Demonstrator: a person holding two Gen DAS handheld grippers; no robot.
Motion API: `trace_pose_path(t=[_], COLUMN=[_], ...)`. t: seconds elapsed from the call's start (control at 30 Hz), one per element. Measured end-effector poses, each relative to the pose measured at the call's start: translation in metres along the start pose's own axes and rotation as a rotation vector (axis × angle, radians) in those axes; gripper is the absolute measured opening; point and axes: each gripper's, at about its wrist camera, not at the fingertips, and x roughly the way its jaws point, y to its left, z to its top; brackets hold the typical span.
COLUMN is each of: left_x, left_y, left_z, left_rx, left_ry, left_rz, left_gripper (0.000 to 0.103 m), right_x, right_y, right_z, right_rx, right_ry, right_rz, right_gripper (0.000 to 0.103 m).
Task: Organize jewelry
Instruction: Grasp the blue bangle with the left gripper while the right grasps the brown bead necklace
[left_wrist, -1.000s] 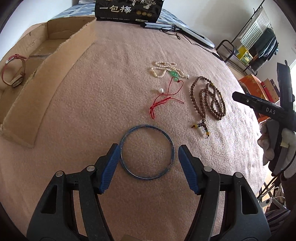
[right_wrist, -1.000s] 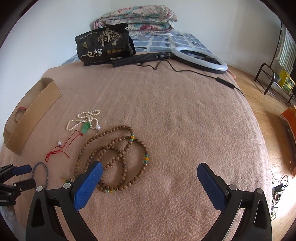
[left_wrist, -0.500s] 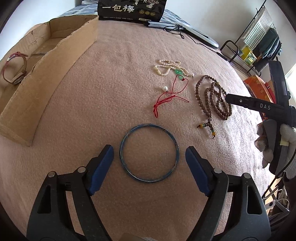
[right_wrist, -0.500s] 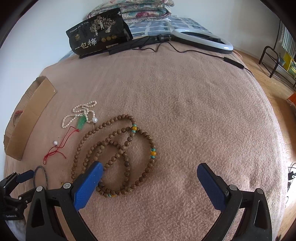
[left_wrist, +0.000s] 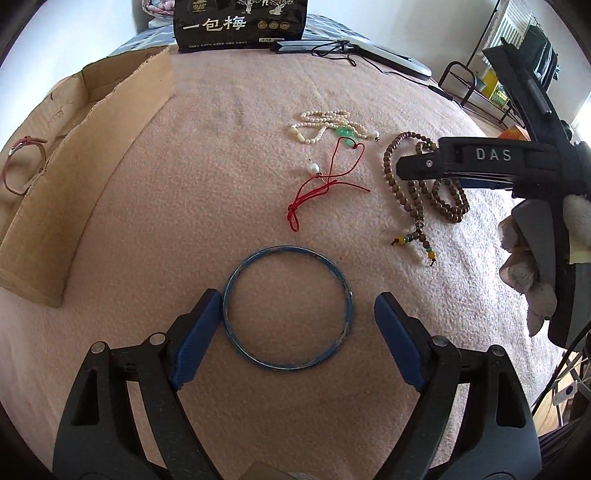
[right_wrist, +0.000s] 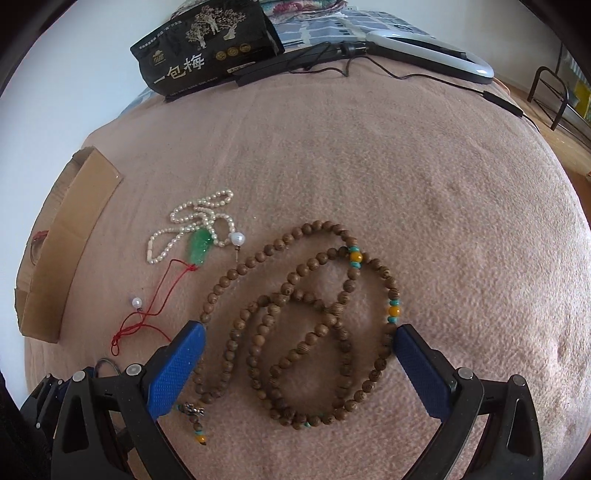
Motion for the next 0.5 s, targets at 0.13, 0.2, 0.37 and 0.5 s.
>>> trace_pose_path(t=[0.13,0.2,0.37,0.5], left_x=[0.002,0.003,0.006,0.007], left_y=[0.000,0.000,0.003,0.002], left_z=[-0.001,0.000,0.001,0.001], left_rx=[0.003,0.005,0.008,0.018], left_ry=[-0.004,-0.002,-0.003,-0.014], left_rz=[0.011,0.020,0.043,0.069], left_gripper=[0.087,0.086,0.086,0.079], right_x=[0.009,0.012,0.014,0.010], right_y=[0.013,0.018,0.022,0.017], right_z=[0.004,0.005,0.002,-0.002], right_rx=[-0.034,-0.056,-0.137,-0.169], right_ry=[0.009,0.014,0.031,0.042], right_rz=[-0.070,-0.097,-0.123,-0.113], right_gripper=[0.103,0.103,0.103,0.097])
